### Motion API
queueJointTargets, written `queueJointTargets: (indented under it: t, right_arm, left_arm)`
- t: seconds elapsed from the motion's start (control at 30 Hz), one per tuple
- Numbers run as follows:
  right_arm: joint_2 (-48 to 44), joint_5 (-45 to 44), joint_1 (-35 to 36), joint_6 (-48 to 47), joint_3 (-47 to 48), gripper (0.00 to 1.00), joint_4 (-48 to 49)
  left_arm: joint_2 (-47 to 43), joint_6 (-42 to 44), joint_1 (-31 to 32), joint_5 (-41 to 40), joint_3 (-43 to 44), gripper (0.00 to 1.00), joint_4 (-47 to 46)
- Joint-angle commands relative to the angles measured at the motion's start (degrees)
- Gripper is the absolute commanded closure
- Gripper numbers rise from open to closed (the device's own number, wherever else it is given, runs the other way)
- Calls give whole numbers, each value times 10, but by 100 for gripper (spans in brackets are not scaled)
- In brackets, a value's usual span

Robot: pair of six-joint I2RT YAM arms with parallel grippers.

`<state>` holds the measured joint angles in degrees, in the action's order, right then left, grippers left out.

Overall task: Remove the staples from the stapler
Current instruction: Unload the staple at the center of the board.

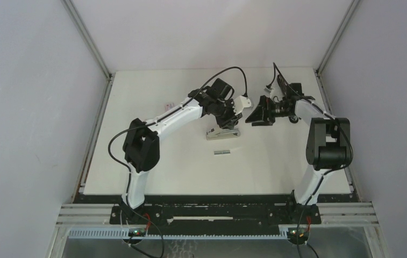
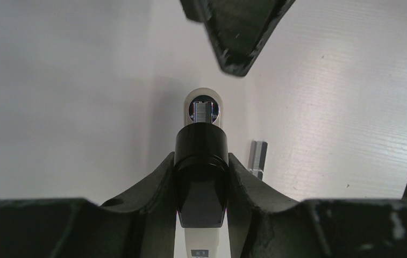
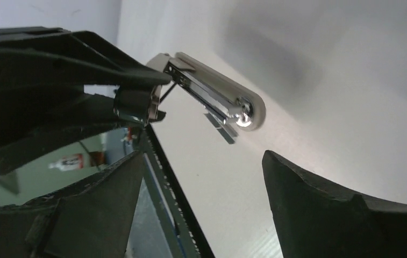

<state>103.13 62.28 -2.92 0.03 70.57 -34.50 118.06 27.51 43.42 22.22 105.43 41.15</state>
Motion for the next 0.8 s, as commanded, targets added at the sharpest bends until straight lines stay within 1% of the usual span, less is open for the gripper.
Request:
queueJointTargets:
  t: [0.0,0.17,0.43,0.77]
  right_arm:
    - [48,111,16,49,28,20,32]
    - [81,139,34,65,27,23,41]
    - [104,178,42,84,27,31,46]
    - [119,177,52,104,27,34,48]
  left_arm:
    - [-56,-15,-3,39,3,100,-14]
    - [-69,-31,-14,59,9,100,-9]
    - [-76,-38,-17,77,19,100,1]
    - [-74,-43,-17,78,25,100,4]
